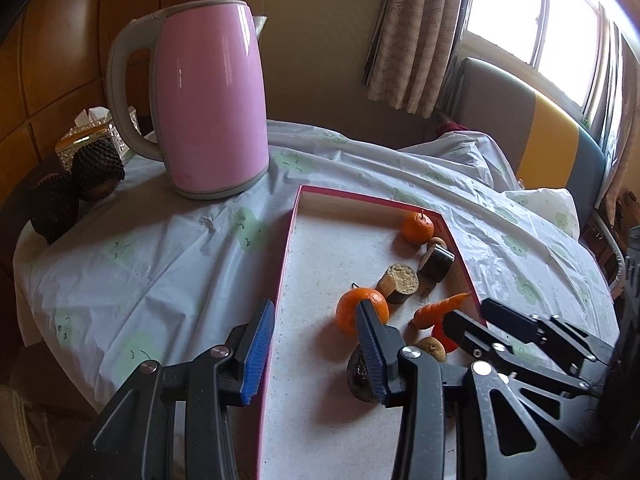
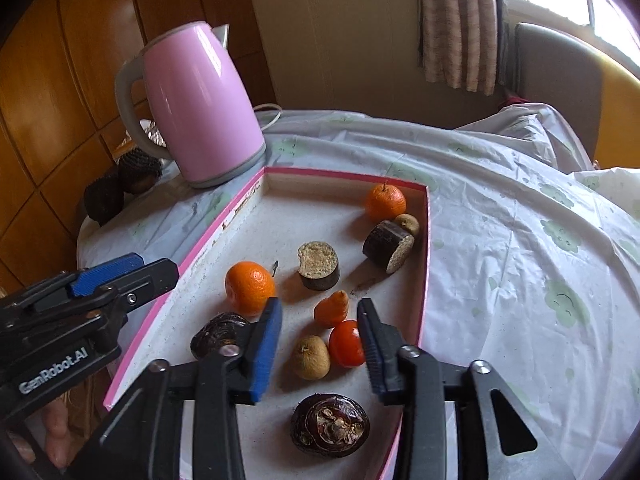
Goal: Organize fruits
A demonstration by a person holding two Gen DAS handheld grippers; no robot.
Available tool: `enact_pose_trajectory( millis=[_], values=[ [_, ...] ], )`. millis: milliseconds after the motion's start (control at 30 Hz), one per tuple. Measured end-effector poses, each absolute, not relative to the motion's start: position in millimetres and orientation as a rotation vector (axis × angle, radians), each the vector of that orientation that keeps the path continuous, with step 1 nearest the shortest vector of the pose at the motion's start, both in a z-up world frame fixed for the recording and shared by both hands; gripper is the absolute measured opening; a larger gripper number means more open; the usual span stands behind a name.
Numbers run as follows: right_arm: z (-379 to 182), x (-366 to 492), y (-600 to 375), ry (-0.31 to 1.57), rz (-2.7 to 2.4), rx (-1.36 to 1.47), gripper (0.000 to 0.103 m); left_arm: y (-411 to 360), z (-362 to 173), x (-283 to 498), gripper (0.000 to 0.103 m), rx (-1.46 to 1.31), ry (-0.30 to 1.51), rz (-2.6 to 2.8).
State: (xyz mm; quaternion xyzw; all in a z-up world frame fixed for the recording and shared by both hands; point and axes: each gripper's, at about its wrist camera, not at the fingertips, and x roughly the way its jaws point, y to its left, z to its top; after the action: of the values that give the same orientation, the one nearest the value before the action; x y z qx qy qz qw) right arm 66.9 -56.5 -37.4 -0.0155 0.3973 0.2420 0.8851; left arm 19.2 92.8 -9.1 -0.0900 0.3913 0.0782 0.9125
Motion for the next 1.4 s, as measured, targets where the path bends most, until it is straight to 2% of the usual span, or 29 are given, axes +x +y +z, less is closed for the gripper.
enact_pose_trajectory(
  millis=[33, 100, 300, 433, 533, 567, 967, 1400],
  values=[
    [-34.6, 63.7, -58.4, 0.813, 0.491, -0.029, 0.048, 92.5, -7.8, 18.3, 0.043, -0.184, 0.801, 0.164],
    [-29.2, 57.7, -62.1, 0.786, 0.466, -0.023, 0.063, 91.3, -5.1, 16.6, 0.043, -0.179, 0.79, 0.17],
    [-19.4, 41.5, -69.1, 0.737, 0.392, -0.043, 0.07, 81.8, 1.1, 10.2, 0.044, -0.138, 0.767, 0.172],
    [-18.7, 34.5, -75.9, 0.728, 0.362, -0.039, 0.071, 75.1, 6.2, 3.8, 0.044, -0.124, 0.744, 0.172],
    [-17.5, 29.3, -80.9, 0.714, 0.332, -0.033, 0.071, 70.7, 10.0, 1.5, 0.06, -0.106, 0.727, 0.166],
    [-17.9, 27.8, -82.3, 0.713, 0.327, -0.034, 0.073, 69.5, 11.2, 0.4, 0.061, -0.105, 0.722, 0.17],
    [-17.5, 18.2, -90.8, 0.698, 0.308, -0.02, 0.074, 61.6, 27.8, -13.2, 0.065, -0.075, 0.612, 0.259],
    [-13.2, 10.7, -84.1, 0.674, 0.318, -0.053, 0.074, 64.0, 24.4, -13.5, 0.065, -0.084, 0.642, 0.263]
  ],
)
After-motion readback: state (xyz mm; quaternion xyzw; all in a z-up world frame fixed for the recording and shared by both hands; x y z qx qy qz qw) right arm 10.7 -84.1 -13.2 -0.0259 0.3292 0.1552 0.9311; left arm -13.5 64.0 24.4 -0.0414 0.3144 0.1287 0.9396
